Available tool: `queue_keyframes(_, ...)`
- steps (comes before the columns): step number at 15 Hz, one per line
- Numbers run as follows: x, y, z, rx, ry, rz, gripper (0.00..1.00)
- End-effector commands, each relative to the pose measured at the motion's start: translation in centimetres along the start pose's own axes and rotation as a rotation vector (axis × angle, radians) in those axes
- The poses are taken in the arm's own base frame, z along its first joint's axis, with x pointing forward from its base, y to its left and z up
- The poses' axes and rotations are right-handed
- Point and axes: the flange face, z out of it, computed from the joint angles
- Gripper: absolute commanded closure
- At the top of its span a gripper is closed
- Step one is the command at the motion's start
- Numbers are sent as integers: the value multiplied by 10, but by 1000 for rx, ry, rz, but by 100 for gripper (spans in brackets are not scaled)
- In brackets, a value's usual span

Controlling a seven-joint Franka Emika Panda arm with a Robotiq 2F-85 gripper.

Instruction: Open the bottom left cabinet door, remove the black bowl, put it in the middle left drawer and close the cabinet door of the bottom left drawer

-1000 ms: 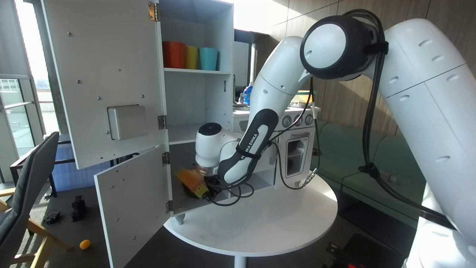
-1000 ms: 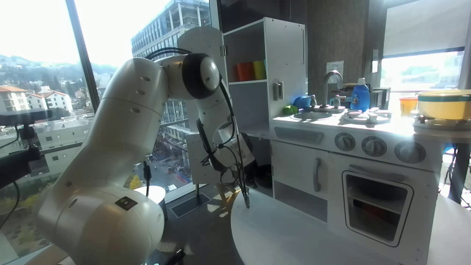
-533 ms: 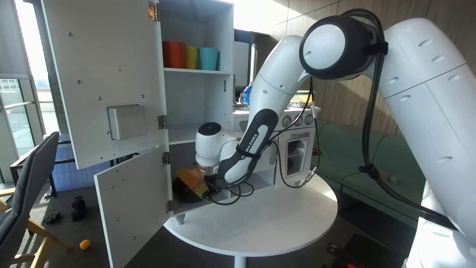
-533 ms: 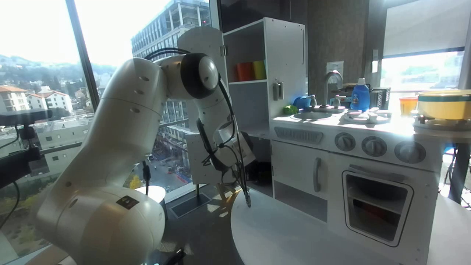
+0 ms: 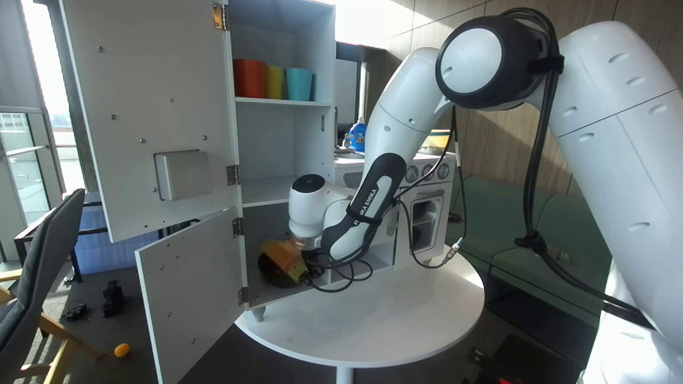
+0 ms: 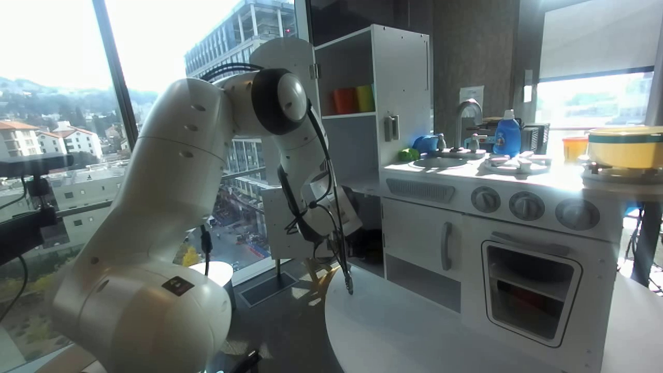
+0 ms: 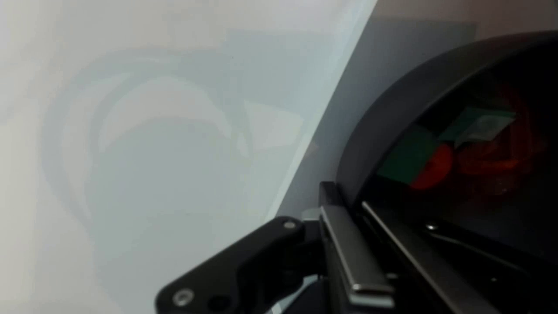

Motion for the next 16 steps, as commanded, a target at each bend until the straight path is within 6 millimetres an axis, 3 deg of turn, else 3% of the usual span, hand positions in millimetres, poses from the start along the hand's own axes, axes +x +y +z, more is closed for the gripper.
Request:
queue_keyframes(1, 26, 7, -30, 10, 19, -2, 99)
queue_keyframes(5, 37, 22, -53, 5, 2, -61, 99)
queue_keyframes(13, 25, 81, -103, -52, -81, -346, 99)
queue_keyframes(16, 19, 100, -131, -51, -108, -436, 99)
